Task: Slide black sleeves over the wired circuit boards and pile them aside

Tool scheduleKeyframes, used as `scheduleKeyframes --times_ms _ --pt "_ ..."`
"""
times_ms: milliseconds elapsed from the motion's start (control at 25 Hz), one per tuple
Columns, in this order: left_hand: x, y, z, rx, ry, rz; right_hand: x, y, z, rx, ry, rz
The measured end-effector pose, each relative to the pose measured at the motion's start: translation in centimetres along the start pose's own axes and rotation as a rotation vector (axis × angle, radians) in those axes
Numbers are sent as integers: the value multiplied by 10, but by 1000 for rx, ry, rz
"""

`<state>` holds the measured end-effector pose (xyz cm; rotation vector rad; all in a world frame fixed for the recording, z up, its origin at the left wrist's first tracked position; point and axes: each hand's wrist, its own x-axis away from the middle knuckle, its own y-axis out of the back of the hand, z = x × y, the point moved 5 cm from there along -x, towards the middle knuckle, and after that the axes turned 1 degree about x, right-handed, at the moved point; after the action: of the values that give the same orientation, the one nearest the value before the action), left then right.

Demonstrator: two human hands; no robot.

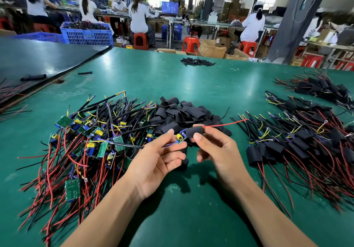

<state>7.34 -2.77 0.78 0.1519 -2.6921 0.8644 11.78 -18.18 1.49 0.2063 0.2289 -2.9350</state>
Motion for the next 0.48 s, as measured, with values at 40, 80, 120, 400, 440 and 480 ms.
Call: scheduleKeyframes --times_ms 40,80,120,400,440,480 --pt "0 0 0 -12 -20 -4 0 1 -1 24 3 -7" --pt "0 0 -1 -17 -44 -6 0 2 -2 45 5 -14" --pt "0 0 0 -17 -69 -5 1 2 -2 64 8 -13" --pt "-1 0 -1 -21 -178 -8 4 -11 -4 59 41 106" --pt "-1 1 0 -22 -189 -3 4 -12 -4 54 37 107" --pt "-1 0 -1 -23 -199 0 4 -12 -4 61 33 106"
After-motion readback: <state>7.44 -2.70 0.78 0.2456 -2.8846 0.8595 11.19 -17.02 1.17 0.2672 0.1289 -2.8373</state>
